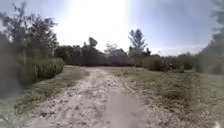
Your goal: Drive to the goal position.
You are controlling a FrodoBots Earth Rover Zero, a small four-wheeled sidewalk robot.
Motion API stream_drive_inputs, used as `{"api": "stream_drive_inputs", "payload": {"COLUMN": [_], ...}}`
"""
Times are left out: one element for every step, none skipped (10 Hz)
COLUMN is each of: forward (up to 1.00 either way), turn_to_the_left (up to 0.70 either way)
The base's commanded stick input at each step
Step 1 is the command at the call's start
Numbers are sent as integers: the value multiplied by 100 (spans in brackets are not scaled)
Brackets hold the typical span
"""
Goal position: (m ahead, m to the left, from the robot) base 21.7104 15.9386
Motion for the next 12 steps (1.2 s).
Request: {"api": "stream_drive_inputs", "payload": {"forward": [70,70,70,70,70,70,70,70,70,70,70,70], "turn_to_the_left": [0,0,0,0,0,0,5,24,35,4,0,0]}}
